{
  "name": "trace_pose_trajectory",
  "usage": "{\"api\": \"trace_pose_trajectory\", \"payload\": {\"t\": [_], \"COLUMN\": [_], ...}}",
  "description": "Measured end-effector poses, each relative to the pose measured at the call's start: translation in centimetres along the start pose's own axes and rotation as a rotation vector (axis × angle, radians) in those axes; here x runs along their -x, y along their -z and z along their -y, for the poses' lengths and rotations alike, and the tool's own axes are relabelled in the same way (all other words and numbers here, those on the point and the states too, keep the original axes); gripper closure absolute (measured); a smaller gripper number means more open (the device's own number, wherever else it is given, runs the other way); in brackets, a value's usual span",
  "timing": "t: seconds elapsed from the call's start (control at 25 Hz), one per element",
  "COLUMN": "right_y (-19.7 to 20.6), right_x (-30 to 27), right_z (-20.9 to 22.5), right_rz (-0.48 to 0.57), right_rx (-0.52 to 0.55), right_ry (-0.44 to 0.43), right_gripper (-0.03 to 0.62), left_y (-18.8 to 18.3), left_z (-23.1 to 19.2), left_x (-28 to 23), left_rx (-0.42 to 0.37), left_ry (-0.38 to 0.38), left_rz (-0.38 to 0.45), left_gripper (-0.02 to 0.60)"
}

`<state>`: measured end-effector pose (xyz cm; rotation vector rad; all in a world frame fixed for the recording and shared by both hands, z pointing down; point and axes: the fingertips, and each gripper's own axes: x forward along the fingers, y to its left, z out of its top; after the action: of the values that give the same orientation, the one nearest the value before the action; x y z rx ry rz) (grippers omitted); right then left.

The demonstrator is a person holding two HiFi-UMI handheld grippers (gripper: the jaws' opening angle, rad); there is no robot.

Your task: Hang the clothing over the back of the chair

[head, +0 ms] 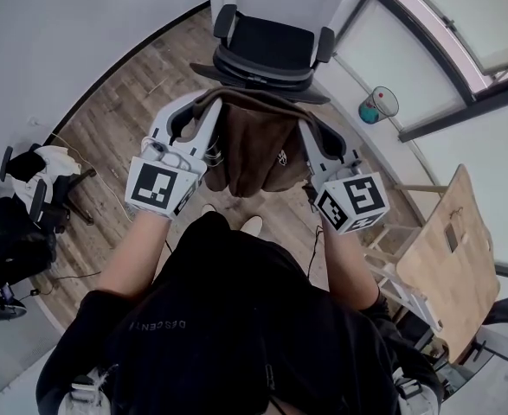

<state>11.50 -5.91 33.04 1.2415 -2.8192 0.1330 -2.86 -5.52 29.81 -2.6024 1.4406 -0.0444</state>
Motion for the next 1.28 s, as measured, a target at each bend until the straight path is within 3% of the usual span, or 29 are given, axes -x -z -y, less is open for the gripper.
{"api": "trace_pose_trajectory", "payload": {"t": [0.52, 0.72, 1.28], "right_y": [-1.1, -2.9, -6.8], "right_x": [-4.7, -7.3, -13.8], "right_z": [1.4, 2.1, 5.3], "right_rz": [-0.002, 0.026, 0.072], "right_rx": [0.009, 0.023, 0.073], "right_ry": [0.057, 0.083, 0.261], "right_gripper": [0.549, 0.549, 0.549], "left_y": [0.5, -0.6, -1.5], "left_z": [-4.8, -7.6, -14.2], "left_x": [-3.6, -5.7, -11.8], "left_rx": [0.032, 0.017, 0.019], "left_ry": [0.062, 0.103, 0.252], "left_rz": [0.043, 0.101, 0.152], "left_gripper": [0.534, 0.534, 0.534]}}
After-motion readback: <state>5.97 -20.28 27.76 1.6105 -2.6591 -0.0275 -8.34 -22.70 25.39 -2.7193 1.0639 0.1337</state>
